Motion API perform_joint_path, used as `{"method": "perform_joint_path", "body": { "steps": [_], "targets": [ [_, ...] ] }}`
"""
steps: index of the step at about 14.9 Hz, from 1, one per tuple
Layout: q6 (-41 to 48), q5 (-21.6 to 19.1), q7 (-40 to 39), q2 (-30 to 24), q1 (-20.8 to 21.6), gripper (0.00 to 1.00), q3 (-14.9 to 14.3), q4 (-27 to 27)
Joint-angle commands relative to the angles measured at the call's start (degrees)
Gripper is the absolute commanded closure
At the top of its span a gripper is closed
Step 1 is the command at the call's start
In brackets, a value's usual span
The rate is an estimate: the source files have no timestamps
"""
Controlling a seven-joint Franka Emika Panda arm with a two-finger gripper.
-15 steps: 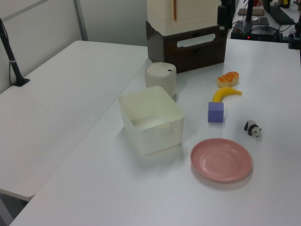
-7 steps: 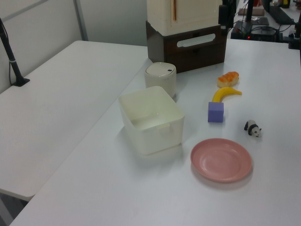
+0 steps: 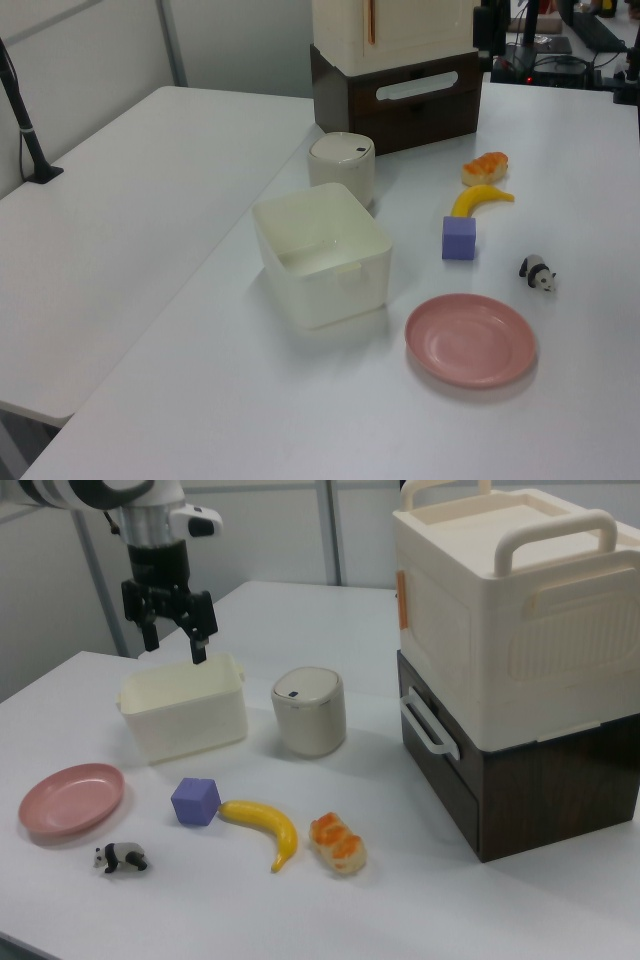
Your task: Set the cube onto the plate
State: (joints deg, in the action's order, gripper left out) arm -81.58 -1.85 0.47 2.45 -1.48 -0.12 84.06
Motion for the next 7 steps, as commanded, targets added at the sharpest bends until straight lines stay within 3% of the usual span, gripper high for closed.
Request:
{"method": "perform_joint_path", "body": {
  "steps": [1,7],
  "targets": [
    [1.6,-1.2,-1.2,-3.7,0.1,0.0,-1.7,0.5],
    [1.3,-1.1,-1.2,-3.7,0.4,0.0,-1.8,0.6]
  ]
}}
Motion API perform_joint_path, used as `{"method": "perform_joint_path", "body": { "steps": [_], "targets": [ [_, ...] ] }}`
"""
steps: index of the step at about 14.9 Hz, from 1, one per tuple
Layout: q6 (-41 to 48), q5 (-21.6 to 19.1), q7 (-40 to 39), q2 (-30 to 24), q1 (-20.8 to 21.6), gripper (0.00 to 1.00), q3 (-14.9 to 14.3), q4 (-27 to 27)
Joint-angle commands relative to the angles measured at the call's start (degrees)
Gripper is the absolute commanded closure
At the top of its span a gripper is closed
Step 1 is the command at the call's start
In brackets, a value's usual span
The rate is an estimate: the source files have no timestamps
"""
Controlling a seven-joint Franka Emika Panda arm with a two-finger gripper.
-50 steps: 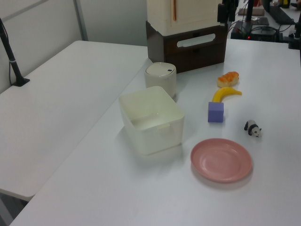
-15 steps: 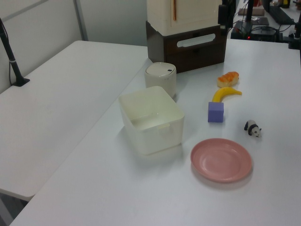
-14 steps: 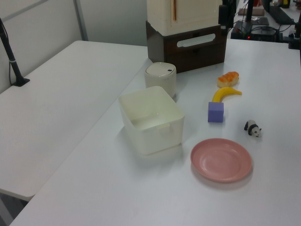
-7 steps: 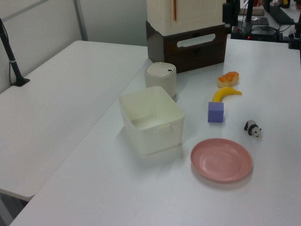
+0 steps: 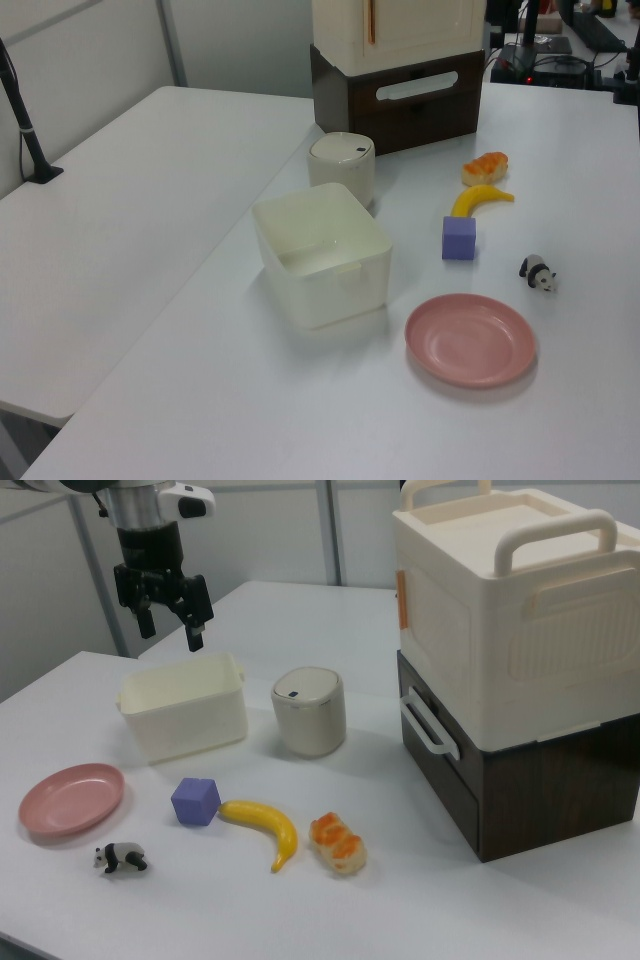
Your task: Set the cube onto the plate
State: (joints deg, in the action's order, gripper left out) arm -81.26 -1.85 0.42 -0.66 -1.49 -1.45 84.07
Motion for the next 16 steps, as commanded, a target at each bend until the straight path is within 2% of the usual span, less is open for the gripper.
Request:
{"method": "perform_joint_path", "body": {
  "steps": [1,14,16],
  "targets": [
    [0.9,-1.1,-1.1,-0.5,0.4,0.0,-0.5,0.6],
    [-0.7,0.3,-1.5,-0.6,0.7,0.0,-0.2,1.4],
    [-5.6,0.9,-1.6,-0.8,1.0,0.0,0.2,4.8]
  ]
}}
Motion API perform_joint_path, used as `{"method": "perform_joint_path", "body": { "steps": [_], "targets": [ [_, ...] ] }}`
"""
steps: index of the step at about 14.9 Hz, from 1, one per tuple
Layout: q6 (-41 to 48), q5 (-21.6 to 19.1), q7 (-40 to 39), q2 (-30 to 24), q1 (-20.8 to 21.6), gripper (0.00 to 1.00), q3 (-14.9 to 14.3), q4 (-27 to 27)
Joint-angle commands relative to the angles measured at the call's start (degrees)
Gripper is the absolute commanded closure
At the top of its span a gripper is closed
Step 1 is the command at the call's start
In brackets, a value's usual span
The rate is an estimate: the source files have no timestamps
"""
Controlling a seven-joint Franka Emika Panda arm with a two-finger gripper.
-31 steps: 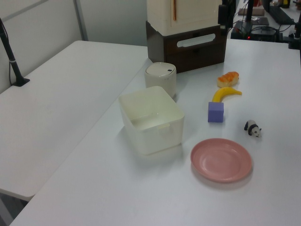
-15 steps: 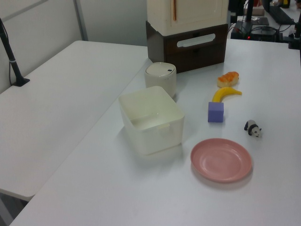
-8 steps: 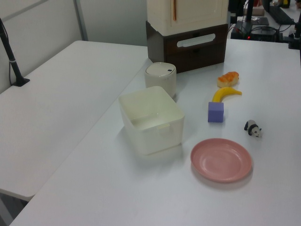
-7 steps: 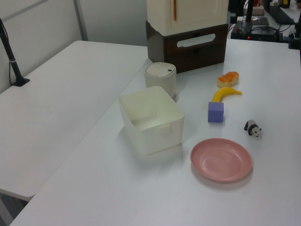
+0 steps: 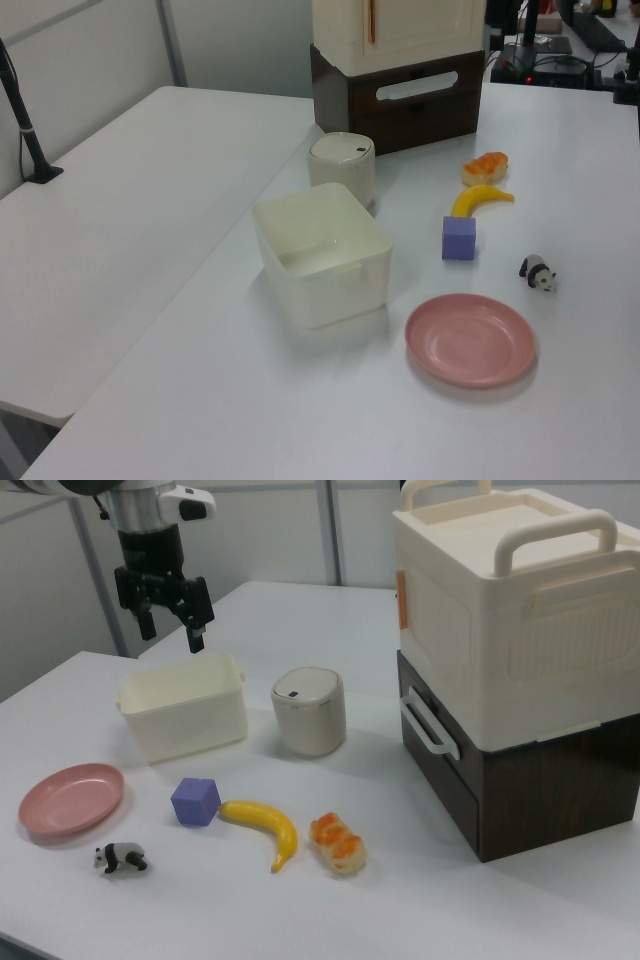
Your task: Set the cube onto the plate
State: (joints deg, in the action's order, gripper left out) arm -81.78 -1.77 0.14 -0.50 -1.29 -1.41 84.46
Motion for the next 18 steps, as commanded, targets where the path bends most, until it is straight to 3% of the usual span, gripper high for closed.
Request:
{"method": "perform_joint_path", "body": {
  "steps": [1,10,13,18],
  "targets": [
    [-7.1,1.3,-1.3,-0.9,0.8,0.0,0.4,6.0],
    [-18.3,7.5,-1.2,0.2,6.6,0.01,1.5,17.7],
    [-20.6,9.1,-0.5,2.3,6.6,0.01,4.1,20.4],
    [-23.2,13.4,0.3,8.1,8.2,0.03,4.5,22.1]
  ]
}}
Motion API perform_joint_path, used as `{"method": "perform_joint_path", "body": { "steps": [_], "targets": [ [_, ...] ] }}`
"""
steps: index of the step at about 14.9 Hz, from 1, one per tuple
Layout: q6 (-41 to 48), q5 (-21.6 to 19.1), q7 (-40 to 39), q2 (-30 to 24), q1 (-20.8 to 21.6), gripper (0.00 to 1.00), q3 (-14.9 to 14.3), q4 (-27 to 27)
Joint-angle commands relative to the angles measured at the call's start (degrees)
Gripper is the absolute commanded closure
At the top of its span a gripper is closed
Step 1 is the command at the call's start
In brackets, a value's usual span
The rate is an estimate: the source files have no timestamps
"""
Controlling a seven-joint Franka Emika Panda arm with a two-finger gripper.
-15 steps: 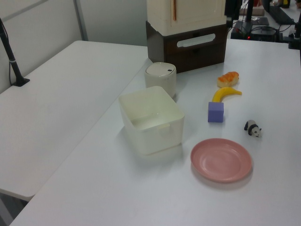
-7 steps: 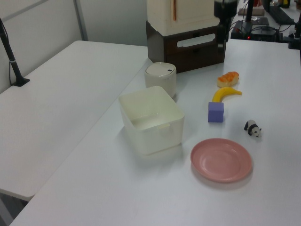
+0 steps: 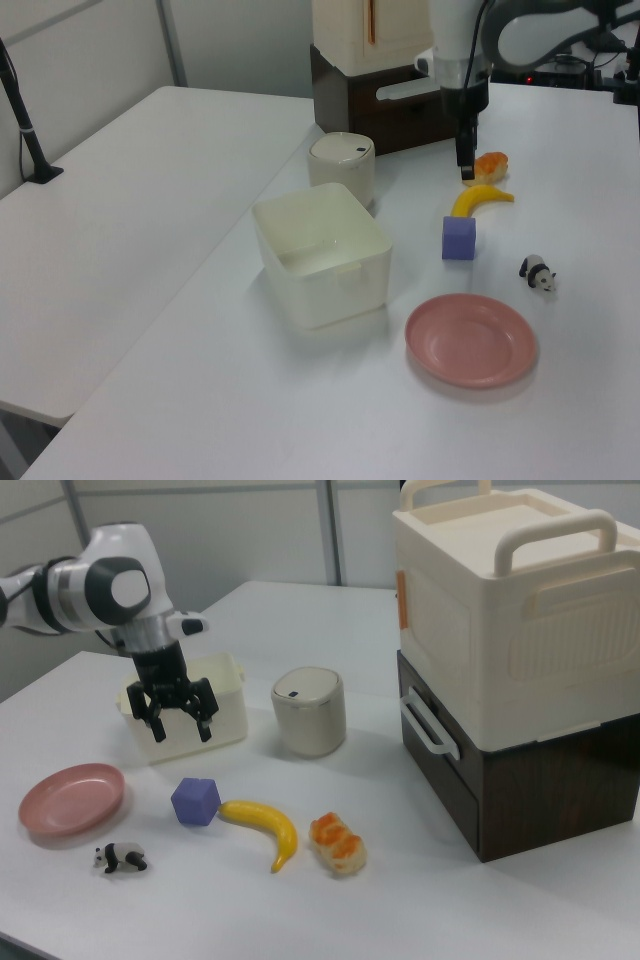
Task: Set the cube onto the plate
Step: 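Move the open gripper down over the purple cube, then close the gripper on the purple cube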
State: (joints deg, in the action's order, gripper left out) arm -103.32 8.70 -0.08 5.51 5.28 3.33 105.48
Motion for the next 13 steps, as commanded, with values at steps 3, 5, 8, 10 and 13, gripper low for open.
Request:
{"method": "perform_joint_path", "body": {
  "steps": [3,5,8,10,13],
  "targets": [
    [-3.5,5.5,2.7,4.7,2.4,0.03,-0.2,2.9],
    [-4.8,6.6,3.2,5.5,3.4,0.03,-0.2,4.8],
    [-4.8,7.2,3.4,7.9,3.9,0.03,-0.2,4.9],
    [-5.0,7.7,3.6,8.6,3.9,0.03,-0.2,4.7],
    [-5.0,8.4,3.6,10.0,3.7,0.03,0.0,4.4]
  ]
}}
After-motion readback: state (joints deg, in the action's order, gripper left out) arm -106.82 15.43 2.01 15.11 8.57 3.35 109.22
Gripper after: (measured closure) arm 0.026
